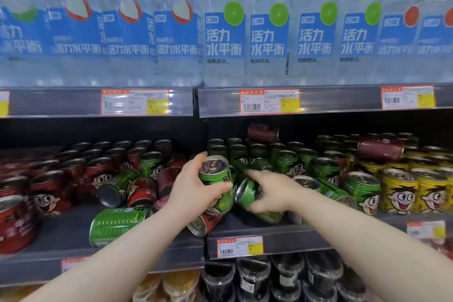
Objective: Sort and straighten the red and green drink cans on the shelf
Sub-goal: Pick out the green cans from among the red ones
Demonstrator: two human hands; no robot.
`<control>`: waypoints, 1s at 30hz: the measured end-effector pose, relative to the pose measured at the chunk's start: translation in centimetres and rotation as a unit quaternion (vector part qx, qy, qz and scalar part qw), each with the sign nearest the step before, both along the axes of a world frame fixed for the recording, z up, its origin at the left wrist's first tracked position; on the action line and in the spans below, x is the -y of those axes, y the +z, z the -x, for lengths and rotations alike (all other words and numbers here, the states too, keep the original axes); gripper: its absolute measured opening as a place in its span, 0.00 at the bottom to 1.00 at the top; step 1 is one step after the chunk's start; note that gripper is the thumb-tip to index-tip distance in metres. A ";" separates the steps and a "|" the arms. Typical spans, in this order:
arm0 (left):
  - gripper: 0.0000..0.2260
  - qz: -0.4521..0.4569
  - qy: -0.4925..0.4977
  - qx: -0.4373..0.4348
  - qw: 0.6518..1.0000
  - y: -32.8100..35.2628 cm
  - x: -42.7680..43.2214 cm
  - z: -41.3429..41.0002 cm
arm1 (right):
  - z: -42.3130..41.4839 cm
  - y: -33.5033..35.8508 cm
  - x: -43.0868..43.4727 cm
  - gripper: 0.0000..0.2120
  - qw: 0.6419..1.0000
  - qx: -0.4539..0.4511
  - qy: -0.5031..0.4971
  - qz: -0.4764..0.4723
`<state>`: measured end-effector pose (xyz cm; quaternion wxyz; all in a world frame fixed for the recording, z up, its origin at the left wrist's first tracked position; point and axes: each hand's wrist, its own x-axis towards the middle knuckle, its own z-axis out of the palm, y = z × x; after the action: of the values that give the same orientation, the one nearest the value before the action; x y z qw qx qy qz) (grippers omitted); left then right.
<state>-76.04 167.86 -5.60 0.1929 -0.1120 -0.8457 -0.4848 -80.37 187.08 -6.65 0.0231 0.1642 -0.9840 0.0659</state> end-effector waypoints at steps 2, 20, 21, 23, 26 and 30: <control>0.35 0.012 -0.011 0.000 1.000 -0.2 -0.5 0.3 | -0.1 0.7 -0.9 0.44 1.000 0.001 -0.014 0.009; 0.39 0.311 0.003 0.058 0.949 -3.3 -4.4 3.9 | -1.2 2.1 -3.5 0.45 0.989 0.008 -0.022 -0.144; 0.39 0.314 0.006 0.058 0.948 -3.3 -4.5 3.9 | -1.2 2.1 -3.5 0.45 0.989 0.005 -0.023 -0.149; 0.40 0.317 0.004 0.054 0.947 -3.5 -4.8 3.7 | -1.3 2.1 -3.4 0.44 0.988 0.008 -0.025 -0.150; 0.40 0.338 0.001 0.047 0.940 -3.8 -5.1 3.5 | -1.2 2.1 -3.4 0.44 0.989 0.020 -0.031 -0.143; 0.43 0.364 0.001 0.058 0.930 -3.6 -5.1 3.5 | -1.0 2.4 -3.0 0.46 0.988 0.032 -0.031 -0.149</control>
<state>-79.49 172.94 -9.23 0.0897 -0.1450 -0.9740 -0.1493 -79.38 190.04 -4.26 -0.0312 0.1326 -0.9877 -0.0774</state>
